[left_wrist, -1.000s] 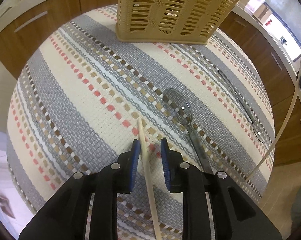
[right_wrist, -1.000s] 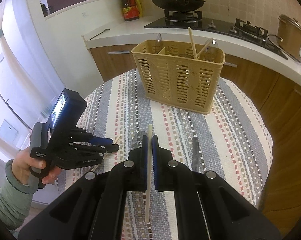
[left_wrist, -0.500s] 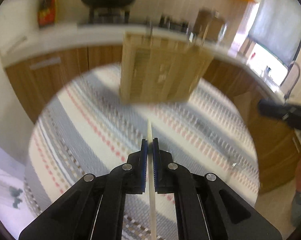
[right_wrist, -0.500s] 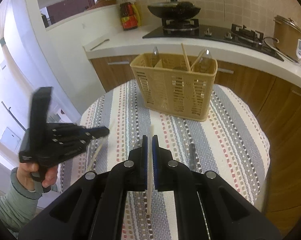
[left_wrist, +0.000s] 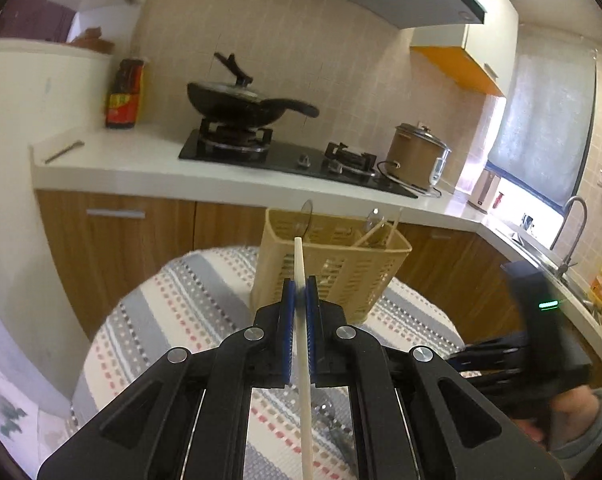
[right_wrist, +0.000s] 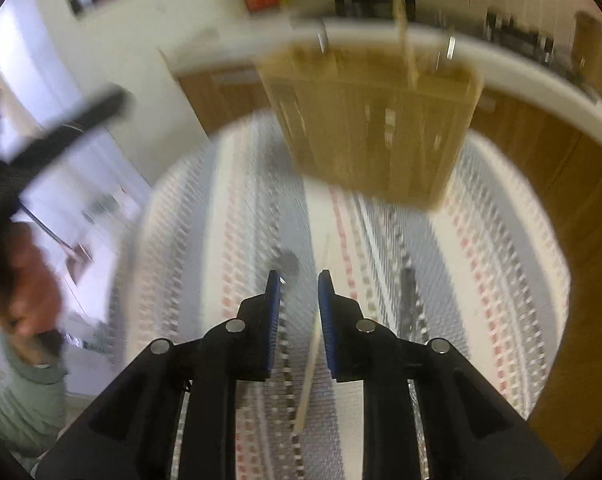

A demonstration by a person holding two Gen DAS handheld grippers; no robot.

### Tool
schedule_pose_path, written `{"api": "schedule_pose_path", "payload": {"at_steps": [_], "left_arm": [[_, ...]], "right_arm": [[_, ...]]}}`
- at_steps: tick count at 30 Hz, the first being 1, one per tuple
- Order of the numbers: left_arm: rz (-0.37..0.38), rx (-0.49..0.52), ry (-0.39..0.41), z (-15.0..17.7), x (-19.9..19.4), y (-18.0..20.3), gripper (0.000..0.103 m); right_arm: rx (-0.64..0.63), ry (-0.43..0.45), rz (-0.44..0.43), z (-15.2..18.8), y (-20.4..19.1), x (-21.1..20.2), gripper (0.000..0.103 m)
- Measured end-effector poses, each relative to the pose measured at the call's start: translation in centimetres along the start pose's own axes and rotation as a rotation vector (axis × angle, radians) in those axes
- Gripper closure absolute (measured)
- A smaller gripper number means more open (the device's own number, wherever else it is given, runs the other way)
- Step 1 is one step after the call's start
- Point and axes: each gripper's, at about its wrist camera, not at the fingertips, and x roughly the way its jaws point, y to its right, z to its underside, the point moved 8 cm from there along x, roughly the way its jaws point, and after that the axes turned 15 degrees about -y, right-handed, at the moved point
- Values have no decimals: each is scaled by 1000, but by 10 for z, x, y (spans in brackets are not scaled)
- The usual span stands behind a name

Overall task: Organize utensils
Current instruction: 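Lower both chopsticks into the caddy and open both grippers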

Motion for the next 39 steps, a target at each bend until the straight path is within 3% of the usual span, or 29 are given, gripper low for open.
{"api": "schedule_pose_path", "payload": {"at_steps": [6,12,16,18,21,28,34,39], "left_arm": [[7,-1,-12,10,0,-17,99],[14,7,-19,18,3,-19,99],[19,6,-27,22,5,-21,99],[18,1,-32,23,8,-23,99],[18,-9,-37,24,12,-23,99],[6,0,33,7,-3,-17,99],[-6,25,149,-26,-27,0,99],[-33,60,262,-64,-48,18,99]], "right_arm": [[44,-152,-32,-17,5,51,86],[77,-157,86,-37,16,63,86],[50,-199,103,-40,17,73,86],[51,-193,143,-41,20,74,99],[39,-170,144,-41,20,73,99],[20,22,61,-21,17,8,99],[-19,298,49,-8,4,-84,99],[-28,515,53,-23,2,-163,99]]}}
